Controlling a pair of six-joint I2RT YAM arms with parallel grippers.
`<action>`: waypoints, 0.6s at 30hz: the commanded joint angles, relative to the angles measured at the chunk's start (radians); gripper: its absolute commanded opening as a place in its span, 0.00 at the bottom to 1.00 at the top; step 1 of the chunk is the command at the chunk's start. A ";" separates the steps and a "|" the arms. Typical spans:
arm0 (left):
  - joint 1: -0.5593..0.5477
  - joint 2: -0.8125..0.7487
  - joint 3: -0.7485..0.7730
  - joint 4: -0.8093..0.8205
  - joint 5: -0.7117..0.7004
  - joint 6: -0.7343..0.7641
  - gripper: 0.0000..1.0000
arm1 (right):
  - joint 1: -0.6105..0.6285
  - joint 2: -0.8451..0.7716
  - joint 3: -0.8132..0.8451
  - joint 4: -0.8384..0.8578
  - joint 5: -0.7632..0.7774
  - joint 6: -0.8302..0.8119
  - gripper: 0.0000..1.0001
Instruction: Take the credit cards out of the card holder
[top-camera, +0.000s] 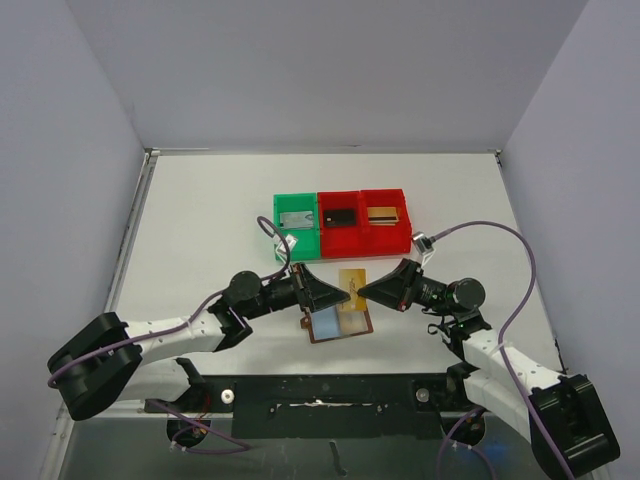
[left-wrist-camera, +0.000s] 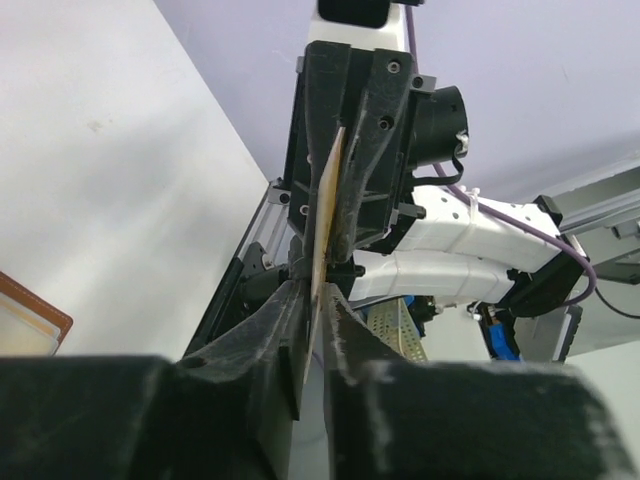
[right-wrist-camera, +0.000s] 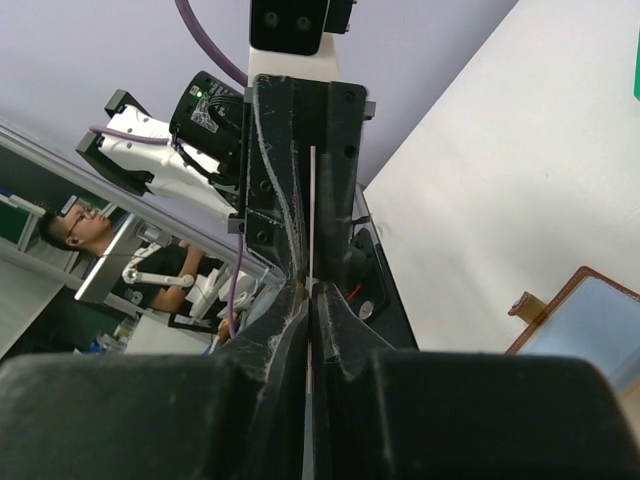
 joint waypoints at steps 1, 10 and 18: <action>0.002 -0.020 0.050 -0.086 -0.019 0.024 0.23 | 0.001 -0.052 0.023 -0.012 0.017 -0.061 0.00; 0.014 -0.285 0.042 -0.544 -0.356 0.081 0.69 | -0.016 -0.258 0.293 -0.904 0.401 -0.601 0.00; 0.041 -0.494 -0.025 -0.773 -0.504 0.022 0.70 | -0.038 -0.190 0.489 -1.185 0.977 -0.813 0.00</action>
